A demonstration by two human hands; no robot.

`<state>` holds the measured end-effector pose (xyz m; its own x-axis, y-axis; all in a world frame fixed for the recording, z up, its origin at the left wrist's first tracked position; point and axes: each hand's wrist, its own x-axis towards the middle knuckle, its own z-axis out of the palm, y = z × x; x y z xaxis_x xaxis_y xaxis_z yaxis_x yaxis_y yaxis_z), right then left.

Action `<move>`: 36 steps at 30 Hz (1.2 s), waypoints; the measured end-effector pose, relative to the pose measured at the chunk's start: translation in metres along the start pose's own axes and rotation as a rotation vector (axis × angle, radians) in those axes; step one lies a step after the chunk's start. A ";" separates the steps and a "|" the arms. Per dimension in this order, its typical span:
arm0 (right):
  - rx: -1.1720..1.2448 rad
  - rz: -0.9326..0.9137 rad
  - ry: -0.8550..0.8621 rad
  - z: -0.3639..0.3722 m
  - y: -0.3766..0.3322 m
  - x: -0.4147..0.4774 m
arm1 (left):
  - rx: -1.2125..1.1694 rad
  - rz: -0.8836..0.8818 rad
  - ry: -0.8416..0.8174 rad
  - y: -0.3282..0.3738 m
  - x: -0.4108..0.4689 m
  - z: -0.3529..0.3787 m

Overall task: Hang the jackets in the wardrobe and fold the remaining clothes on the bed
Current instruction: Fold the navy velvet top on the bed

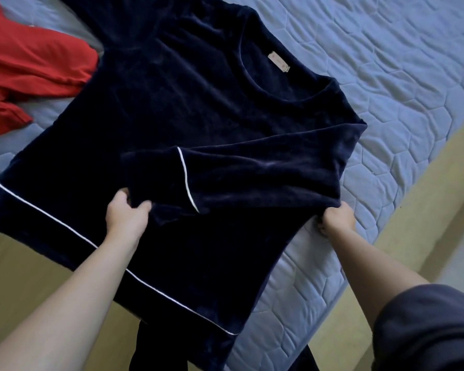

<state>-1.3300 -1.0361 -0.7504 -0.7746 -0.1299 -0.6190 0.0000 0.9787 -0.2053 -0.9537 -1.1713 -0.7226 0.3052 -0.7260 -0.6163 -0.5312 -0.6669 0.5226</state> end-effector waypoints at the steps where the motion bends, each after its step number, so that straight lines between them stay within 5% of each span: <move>1: 0.063 0.011 -0.034 -0.001 -0.002 0.000 | 0.061 -0.023 -0.040 -0.004 0.000 -0.003; 7: 0.058 -0.293 -0.411 -0.053 -0.011 0.014 | 0.037 -0.011 0.175 0.024 0.009 -0.016; 9: 0.102 -0.383 -0.255 -0.068 -0.031 0.021 | 0.038 -0.066 0.072 0.040 0.015 -0.013; 12: -0.223 -0.671 0.053 -0.079 -0.075 0.033 | -0.002 -0.193 -0.040 0.053 0.020 -0.004; 17: -0.712 -1.018 -0.120 -0.057 -0.143 0.045 | -0.214 -0.022 -0.080 0.056 0.015 0.008; 21: -1.102 -0.922 -0.096 -0.065 -0.158 0.075 | -0.153 0.167 0.013 0.042 0.021 0.007; 29: -0.612 -0.830 0.277 -0.061 -0.118 0.049 | -0.102 0.065 0.238 0.046 0.012 0.011; 32: -0.580 -0.877 0.254 -0.024 -0.088 -0.005 | 0.338 0.568 0.363 0.054 -0.017 0.012; 34: -0.636 -0.967 0.186 0.010 -0.078 -0.030 | 0.617 0.892 0.221 0.062 -0.028 0.033; 36: -0.683 -1.043 0.115 0.041 -0.079 -0.036 | 0.876 1.033 0.055 0.058 -0.021 0.058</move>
<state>-1.2763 -1.1154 -0.7435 -0.2587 -0.9110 -0.3213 -0.9470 0.3048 -0.1018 -1.0368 -1.1851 -0.7136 -0.5160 -0.8453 -0.1385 -0.8531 0.4926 0.1718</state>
